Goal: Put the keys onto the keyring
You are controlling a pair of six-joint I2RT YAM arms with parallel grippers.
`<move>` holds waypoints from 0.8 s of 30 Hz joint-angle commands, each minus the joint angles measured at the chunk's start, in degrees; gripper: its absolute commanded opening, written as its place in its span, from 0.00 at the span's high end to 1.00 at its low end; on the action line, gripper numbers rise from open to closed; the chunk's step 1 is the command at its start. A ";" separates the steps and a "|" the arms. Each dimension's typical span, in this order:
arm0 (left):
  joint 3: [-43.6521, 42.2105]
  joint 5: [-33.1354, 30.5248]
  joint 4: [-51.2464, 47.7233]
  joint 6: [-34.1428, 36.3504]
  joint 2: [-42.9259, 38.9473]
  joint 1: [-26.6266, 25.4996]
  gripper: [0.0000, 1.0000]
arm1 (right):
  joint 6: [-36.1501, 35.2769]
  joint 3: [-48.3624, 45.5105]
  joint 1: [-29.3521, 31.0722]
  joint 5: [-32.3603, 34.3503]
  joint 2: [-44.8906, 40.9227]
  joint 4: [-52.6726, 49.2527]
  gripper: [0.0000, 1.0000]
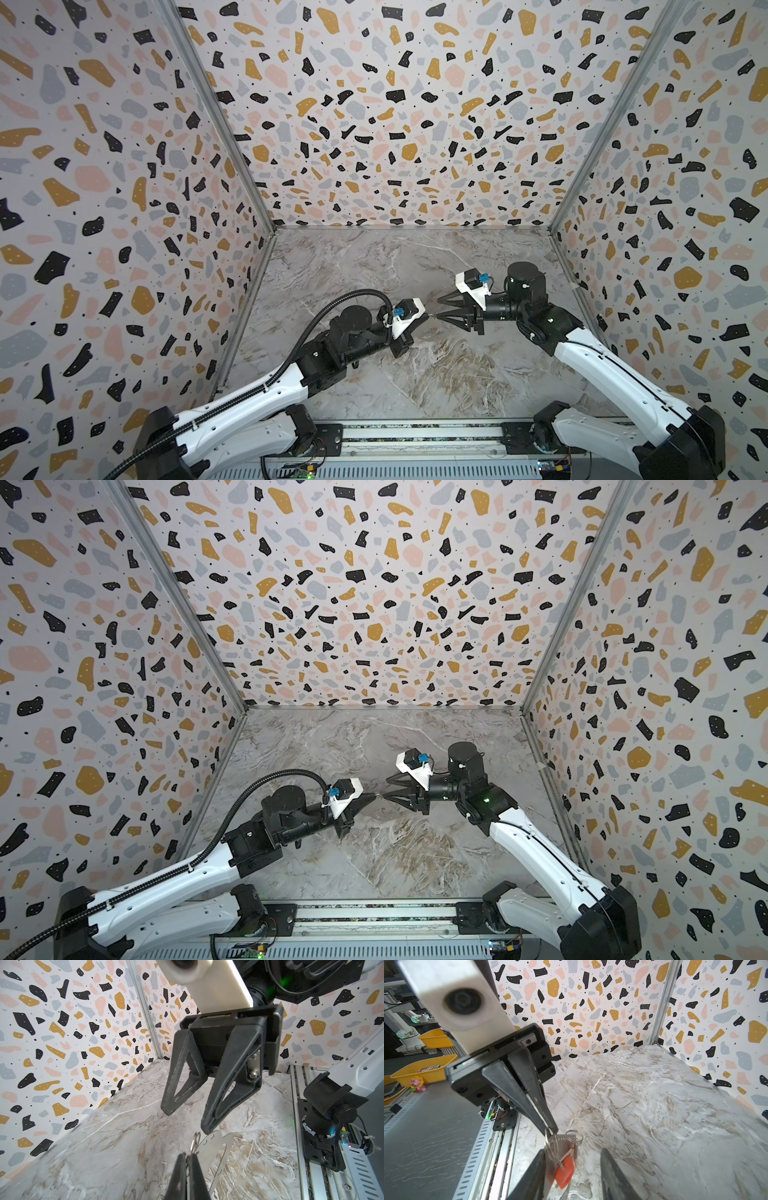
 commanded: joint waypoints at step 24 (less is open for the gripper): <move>3.47 10.00 5.20 2.67 1.15 2.49 1.00 | 1.92 -2.49 -0.31 7.18 -5.74 1.59 0.67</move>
